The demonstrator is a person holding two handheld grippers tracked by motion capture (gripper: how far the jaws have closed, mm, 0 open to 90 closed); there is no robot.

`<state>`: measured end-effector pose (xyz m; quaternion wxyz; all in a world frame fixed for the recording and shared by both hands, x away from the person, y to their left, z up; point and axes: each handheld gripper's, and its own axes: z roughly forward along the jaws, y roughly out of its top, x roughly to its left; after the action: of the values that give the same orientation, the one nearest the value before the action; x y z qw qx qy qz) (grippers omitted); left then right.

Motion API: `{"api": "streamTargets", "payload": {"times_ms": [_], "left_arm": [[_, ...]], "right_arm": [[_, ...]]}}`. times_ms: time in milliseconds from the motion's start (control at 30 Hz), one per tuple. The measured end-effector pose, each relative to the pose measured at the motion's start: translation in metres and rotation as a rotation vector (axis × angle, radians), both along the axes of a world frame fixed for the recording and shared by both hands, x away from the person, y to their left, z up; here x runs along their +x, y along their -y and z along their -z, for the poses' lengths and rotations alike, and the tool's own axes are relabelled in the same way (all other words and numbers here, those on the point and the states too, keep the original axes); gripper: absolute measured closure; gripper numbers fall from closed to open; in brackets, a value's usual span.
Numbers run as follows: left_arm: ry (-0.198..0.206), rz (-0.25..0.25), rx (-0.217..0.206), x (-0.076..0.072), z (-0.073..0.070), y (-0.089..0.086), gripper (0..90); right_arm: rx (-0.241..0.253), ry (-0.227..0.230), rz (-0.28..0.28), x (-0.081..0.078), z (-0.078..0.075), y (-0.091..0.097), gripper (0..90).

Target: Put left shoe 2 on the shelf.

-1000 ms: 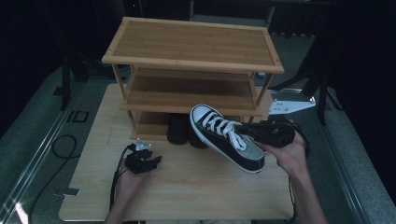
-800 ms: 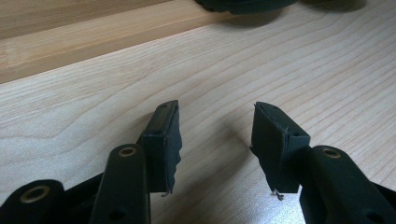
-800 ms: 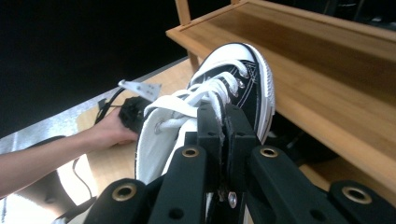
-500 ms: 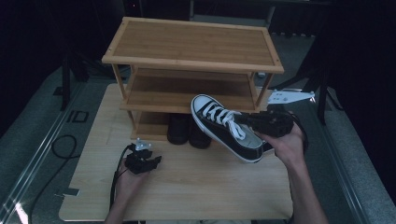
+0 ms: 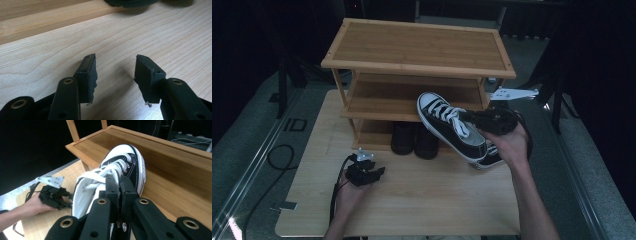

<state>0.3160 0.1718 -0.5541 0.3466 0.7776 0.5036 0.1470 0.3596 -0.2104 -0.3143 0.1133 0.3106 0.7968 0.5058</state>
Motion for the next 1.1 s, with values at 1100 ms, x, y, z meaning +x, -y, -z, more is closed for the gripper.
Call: {"api": "streamTargets", "payload": {"times_ms": [1100], "left_arm": [[0.0,0.001,0.002,0.0,0.0,0.0,52.5]], "right_arm": [[0.062,-0.001,0.19,0.049,0.021,-0.017,87.7]]}}
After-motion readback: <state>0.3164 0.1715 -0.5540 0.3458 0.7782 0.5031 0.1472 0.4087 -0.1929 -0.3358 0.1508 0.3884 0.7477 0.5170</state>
